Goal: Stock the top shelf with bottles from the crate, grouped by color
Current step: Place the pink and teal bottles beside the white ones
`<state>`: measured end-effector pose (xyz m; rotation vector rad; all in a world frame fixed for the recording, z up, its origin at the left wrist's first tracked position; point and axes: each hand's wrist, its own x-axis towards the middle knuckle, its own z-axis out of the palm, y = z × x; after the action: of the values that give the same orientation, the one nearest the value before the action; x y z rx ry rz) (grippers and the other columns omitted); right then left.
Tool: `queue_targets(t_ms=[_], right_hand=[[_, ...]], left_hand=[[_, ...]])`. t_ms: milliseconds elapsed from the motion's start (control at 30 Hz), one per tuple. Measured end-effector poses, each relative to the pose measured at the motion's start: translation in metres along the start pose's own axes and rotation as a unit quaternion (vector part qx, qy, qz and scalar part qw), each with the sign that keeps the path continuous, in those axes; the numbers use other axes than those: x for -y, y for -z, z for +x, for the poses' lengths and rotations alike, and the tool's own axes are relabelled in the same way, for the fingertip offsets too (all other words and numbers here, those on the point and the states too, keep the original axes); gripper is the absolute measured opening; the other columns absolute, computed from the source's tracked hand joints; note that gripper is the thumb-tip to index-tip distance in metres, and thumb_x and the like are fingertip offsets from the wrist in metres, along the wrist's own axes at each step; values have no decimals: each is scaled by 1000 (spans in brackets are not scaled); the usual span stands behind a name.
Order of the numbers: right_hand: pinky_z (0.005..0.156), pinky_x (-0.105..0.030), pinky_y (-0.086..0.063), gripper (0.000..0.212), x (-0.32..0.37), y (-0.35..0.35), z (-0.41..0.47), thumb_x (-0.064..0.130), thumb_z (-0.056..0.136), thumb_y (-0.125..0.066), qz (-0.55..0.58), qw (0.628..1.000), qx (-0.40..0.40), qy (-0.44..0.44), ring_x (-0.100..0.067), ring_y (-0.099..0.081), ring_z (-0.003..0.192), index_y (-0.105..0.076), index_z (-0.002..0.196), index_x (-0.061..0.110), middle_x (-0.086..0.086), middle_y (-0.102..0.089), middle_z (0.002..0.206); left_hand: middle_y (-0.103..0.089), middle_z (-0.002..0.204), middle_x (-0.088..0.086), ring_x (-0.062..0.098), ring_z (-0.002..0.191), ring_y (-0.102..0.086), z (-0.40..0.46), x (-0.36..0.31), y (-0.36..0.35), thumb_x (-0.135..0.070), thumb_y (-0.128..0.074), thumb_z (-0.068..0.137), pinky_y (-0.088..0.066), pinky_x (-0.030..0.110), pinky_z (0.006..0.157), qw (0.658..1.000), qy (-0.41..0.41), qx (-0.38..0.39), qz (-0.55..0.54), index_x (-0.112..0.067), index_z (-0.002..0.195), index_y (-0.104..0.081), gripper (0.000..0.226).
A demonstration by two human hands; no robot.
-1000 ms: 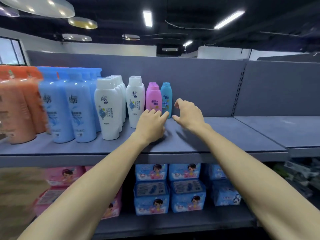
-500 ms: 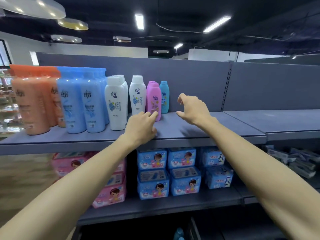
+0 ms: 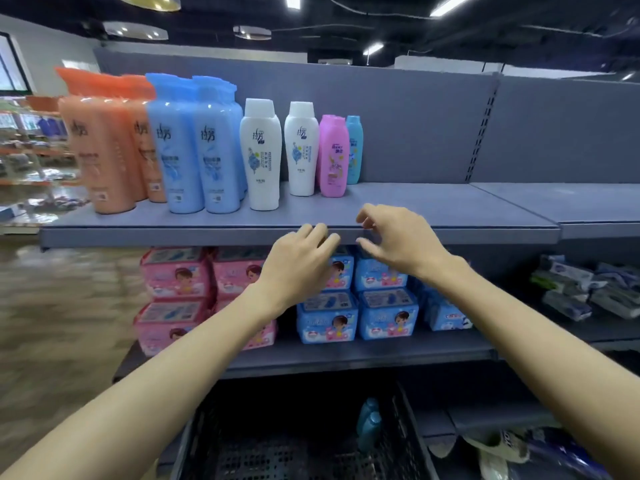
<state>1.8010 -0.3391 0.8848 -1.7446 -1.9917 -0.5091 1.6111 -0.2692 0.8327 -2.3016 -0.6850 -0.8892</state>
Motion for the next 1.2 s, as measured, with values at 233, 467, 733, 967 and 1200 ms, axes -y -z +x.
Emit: queue_targets(t_ms=[233,467,733,967,1200], right_hand=[[73,-35,-51,30,2,-66,-69,39,90,-61,-8,995,103,-2,-20,-61,96,-53,113,21,4,-64,103],[71,-34,-50,34,-10,-108,-97,38,92,-60,-9,984,176,-18,-21,-60,99,-52,119,19,1,-64,108],[73,-35,-48,35,-16,-175,-151,41,91,-61,20,959,277,-51,-24,-62,103,-52,118,20,0,-64,114],[81,-41,-53,39,-28,-241,-210,28,90,-63,53,878,461,-116,-36,-61,103,-50,124,14,-12,-58,121],[81,-41,-50,40,-36,-297,-245,13,94,-55,54,827,531,-175,-36,-59,107,-45,133,7,-15,-50,129]], left_hand=[[-55,77,4,25,65,-51,-73,-28,-28,-18,-71,57,-26,27,48,992,19,124,-31,-9,93,-60,38],[-55,75,3,24,65,-54,-99,-55,-57,-21,-75,57,-28,27,47,982,32,173,-67,-11,94,-59,42],[-60,81,3,24,71,-58,-147,-97,-98,-21,-72,64,-31,27,45,950,62,278,-131,-10,102,-60,41],[-62,91,5,25,81,-60,-182,-130,-132,-23,-62,80,-35,29,48,889,79,421,-161,-12,117,-56,39],[-60,98,6,27,89,-59,-195,-152,-156,-25,-57,84,-42,32,51,849,124,484,-174,-12,123,-52,41]])
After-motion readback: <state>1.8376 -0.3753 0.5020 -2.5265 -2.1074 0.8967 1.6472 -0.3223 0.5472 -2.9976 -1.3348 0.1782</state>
